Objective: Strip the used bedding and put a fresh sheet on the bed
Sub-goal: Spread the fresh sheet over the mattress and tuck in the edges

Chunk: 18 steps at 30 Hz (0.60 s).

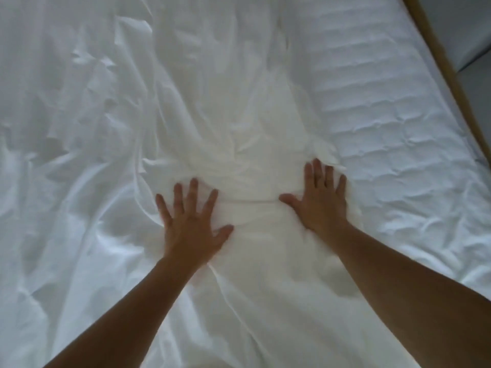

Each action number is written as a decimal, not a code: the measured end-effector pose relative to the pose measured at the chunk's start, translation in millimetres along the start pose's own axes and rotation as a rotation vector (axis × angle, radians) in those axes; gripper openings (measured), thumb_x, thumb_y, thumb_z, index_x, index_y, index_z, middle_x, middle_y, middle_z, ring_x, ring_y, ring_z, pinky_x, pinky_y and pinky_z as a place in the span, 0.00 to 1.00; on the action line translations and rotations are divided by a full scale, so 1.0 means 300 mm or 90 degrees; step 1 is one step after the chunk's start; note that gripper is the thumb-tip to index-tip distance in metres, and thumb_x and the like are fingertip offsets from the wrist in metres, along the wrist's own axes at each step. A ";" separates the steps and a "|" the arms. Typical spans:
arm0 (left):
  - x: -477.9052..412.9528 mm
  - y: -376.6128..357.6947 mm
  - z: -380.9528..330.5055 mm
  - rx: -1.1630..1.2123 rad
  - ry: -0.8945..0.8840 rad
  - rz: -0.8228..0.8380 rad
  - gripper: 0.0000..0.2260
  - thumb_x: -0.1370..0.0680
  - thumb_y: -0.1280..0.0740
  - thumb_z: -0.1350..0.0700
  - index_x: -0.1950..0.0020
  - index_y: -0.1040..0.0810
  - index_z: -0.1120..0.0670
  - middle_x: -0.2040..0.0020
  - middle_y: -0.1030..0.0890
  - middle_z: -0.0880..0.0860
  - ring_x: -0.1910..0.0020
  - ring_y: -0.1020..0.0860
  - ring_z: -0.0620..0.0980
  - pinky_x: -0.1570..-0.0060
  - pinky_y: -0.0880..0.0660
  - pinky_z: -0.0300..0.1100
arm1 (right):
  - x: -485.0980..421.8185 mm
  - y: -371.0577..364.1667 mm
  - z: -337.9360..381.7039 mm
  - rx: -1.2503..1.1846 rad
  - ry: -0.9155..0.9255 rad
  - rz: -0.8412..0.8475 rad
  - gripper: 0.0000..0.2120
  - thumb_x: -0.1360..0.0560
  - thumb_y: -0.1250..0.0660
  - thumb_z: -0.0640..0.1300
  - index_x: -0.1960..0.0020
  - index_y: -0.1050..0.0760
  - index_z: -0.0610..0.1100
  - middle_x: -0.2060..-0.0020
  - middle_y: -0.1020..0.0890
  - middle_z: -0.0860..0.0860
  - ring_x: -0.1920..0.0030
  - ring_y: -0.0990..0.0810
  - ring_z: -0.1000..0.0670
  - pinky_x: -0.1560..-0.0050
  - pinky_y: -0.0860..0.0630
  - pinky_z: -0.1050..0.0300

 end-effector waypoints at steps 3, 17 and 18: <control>0.147 -0.053 0.152 0.071 0.178 0.013 0.48 0.33 0.43 0.20 0.18 0.48 0.42 0.17 0.54 0.59 0.20 0.54 0.66 0.29 0.65 0.70 | 0.005 0.016 0.109 0.001 -0.080 0.019 0.39 0.19 0.50 0.65 0.18 0.54 0.42 0.19 0.55 0.42 0.20 0.55 0.35 0.25 0.57 0.30; 0.636 -0.362 0.730 0.077 0.114 0.193 0.41 0.29 0.57 0.20 0.19 0.59 0.36 0.18 0.64 0.50 0.18 0.60 0.56 0.23 0.55 0.63 | 0.701 -0.297 0.807 -0.148 -0.062 0.116 0.37 0.20 0.53 0.68 0.18 0.59 0.54 0.20 0.61 0.38 0.21 0.59 0.34 0.24 0.60 0.31; 0.655 -0.361 0.736 0.073 0.079 0.211 0.40 0.28 0.56 0.21 0.20 0.59 0.35 0.17 0.63 0.50 0.18 0.58 0.56 0.23 0.55 0.62 | 0.758 -0.305 0.891 -0.172 -0.055 0.113 0.39 0.22 0.53 0.70 0.18 0.59 0.52 0.20 0.61 0.38 0.21 0.59 0.33 0.24 0.60 0.31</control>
Point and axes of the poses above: each hand's wrist, its own x-axis away from the middle knuckle, its own y-axis out of the back of the hand, z = x × y, the point moved 2 cm from there along -x, towards the middle knuckle
